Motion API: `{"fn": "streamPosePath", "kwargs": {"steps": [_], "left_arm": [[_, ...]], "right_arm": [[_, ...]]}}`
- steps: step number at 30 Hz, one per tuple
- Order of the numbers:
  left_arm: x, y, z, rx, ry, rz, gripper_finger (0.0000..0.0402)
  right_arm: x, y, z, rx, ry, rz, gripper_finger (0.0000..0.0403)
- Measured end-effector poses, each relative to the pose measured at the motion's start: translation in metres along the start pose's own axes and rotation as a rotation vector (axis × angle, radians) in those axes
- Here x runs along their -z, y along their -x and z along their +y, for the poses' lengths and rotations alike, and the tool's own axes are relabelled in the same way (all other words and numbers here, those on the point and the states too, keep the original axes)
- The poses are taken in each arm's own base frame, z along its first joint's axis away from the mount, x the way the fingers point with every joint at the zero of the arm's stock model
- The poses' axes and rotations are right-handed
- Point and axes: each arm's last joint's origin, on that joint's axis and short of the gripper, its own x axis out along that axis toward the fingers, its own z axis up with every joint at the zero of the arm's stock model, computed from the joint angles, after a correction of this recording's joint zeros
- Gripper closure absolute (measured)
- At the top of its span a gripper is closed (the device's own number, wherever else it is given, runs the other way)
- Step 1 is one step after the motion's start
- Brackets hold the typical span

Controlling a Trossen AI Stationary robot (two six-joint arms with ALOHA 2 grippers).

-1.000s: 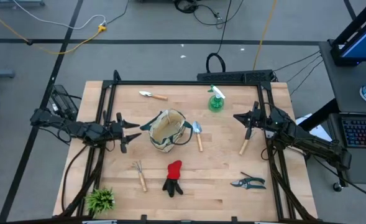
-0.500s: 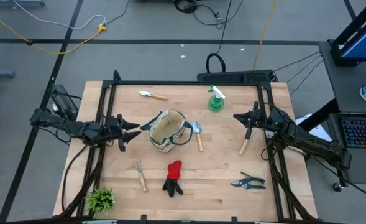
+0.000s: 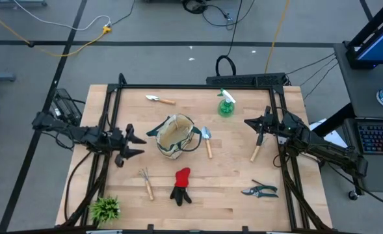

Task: Pick & Place Garden tools in Gardening bag
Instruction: Put the red gloves into the green gardening bag

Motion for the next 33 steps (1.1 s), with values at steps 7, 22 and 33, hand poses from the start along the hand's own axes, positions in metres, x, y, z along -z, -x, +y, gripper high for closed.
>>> {"fn": "streamPosePath", "kwargs": {"steps": [7, 22, 33], "left_arm": [[-0.025, -0.013, -0.019, 0.094, -0.008, 0.062, 0.0206], [-0.109, -0.117, -0.085, 0.012, 0.128, 0.533, 0.0206], [-0.094, -0.173, -0.112, 0.012, 0.393, 0.467, 0.0206]], "right_arm": [[0.000, 0.000, 0.000, 0.000, 0.000, 0.000, 0.0403], [0.000, 0.000, 0.000, 0.000, 0.011, 0.000, 0.0403], [0.000, 0.000, 0.000, 0.000, 0.011, -0.001, 0.0403]]}}
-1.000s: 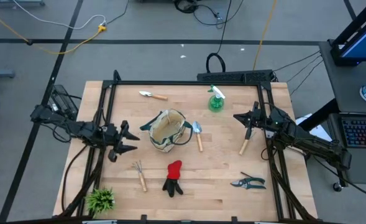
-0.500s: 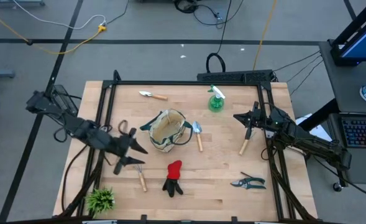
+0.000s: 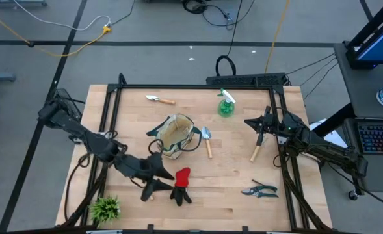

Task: Pick & Place Garden tools in Gardening bag
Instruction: Put the red gloves into the green gardening bag

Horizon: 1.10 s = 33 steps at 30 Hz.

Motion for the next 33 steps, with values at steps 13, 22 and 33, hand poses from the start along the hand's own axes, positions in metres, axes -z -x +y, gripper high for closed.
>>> {"fn": "streamPosePath", "kwargs": {"steps": [13, 22, 33], "left_arm": [[-0.011, -0.014, 0.005, 0.024, 0.391, -0.126, 0.0206], [-0.010, -0.013, 0.007, -0.068, 0.501, -0.172, 0.0206], [-0.032, -0.033, -0.002, -0.433, 0.567, 0.044, 0.0206]], "right_arm": [[0.000, 0.000, 0.000, 0.002, 0.000, 0.000, 0.0403], [0.000, 0.000, 0.000, 0.004, 0.000, 0.000, 0.0403], [0.000, 0.000, 0.000, 0.004, 0.041, 0.000, 0.0403]]}}
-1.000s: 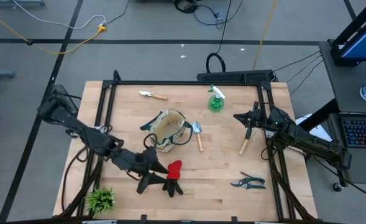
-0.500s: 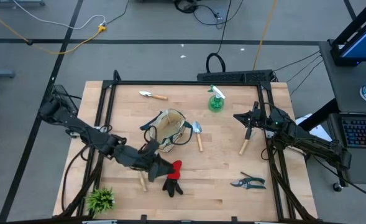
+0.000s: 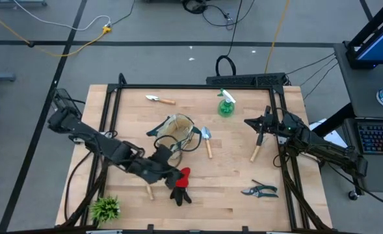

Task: Pick & Place Garden tools in Gardening bag
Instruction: Put the red gloves into the green gardening bag

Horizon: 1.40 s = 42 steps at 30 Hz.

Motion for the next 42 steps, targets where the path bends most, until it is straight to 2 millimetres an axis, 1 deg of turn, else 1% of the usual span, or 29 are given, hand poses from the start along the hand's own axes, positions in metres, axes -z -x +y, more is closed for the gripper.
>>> {"fn": "streamPosePath", "kwargs": {"steps": [4, 8, 12, 14, 17, 21, 30, 33, 35, 38, 42], "left_arm": [[-0.004, -0.011, -0.007, -0.122, 0.035, 0.041, 0.0206], [-0.002, -0.033, -0.007, -0.174, 0.091, 0.065, 0.0206], [0.002, -0.055, 0.002, -0.257, 0.173, 0.124, 0.0206], [0.004, -0.062, 0.007, -0.303, 0.204, 0.157, 0.0206], [0.006, -0.071, 0.011, -0.335, 0.215, 0.158, 0.0206], [0.006, -0.076, 0.011, -0.331, 0.186, 0.160, 0.0206], [0.005, -0.076, 0.012, -0.334, 0.173, 0.163, 0.0203], [0.005, -0.076, 0.012, -0.334, 0.173, 0.164, 0.0187], [0.005, -0.076, 0.012, -0.334, 0.172, 0.164, 0.0168], [0.006, -0.076, 0.012, -0.334, 0.173, 0.169, 0.0128], [0.006, -0.076, 0.012, -0.334, 0.176, 0.171, 0.0064]], "right_arm": [[0.000, 0.000, 0.000, 0.000, 0.036, 0.000, 0.0403], [0.000, 0.000, 0.000, 0.000, 0.031, 0.000, 0.0403], [0.000, 0.000, 0.000, -0.002, 0.030, 0.000, 0.0403], [0.000, 0.000, 0.000, -0.002, 0.031, 0.000, 0.0403], [0.000, 0.000, 0.000, -0.002, 0.030, -0.001, 0.0403], [0.000, 0.000, 0.000, -0.003, 0.031, 0.000, 0.0403], [0.000, 0.000, 0.000, -0.003, 0.031, 0.000, 0.0403], [0.000, 0.000, 0.000, -0.003, 0.031, 0.000, 0.0403], [0.000, 0.000, 0.000, -0.003, 0.031, 0.000, 0.0403], [0.000, 0.000, 0.000, -0.003, 0.031, -0.001, 0.0403], [0.000, 0.000, 0.000, -0.003, 0.031, 0.000, 0.0403]]}}
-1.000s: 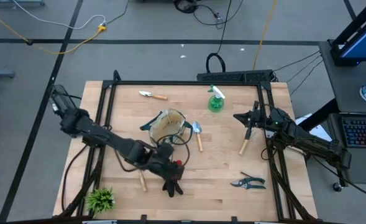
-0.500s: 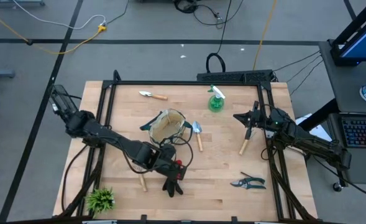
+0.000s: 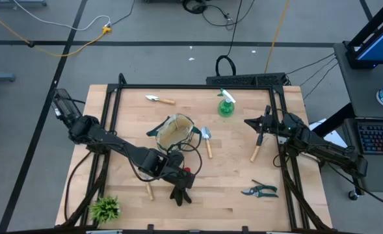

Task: Pick & Place Garden tools in Gardening bag
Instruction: Put the red gloves into the green gardening bag

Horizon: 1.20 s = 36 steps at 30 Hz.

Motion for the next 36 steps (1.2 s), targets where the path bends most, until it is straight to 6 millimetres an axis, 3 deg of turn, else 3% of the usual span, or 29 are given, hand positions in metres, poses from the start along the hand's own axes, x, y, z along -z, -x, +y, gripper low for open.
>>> {"fn": "streamPosePath", "kwargs": {"steps": [5, 16, 27, 36], "left_arm": [[0.000, 0.000, 0.000, -0.001, -0.018, -0.016, 0.0007], [-0.001, 0.000, 0.002, -0.022, -0.023, -0.044, 0.0047], [0.002, -0.023, 0.007, -0.112, -0.021, -0.011, 0.0029], [-0.001, -0.023, 0.007, -0.113, -0.019, -0.009, 0.0004]], "right_arm": [[0.000, 0.000, 0.000, 0.000, 0.000, 0.000, 0.0403], [0.000, 0.000, 0.000, 0.000, 0.000, 0.000, 0.0403], [0.000, 0.000, 0.000, 0.000, 0.000, 0.000, 0.0403], [0.000, 0.000, 0.000, 0.001, 0.000, 0.001, 0.0403]]}}
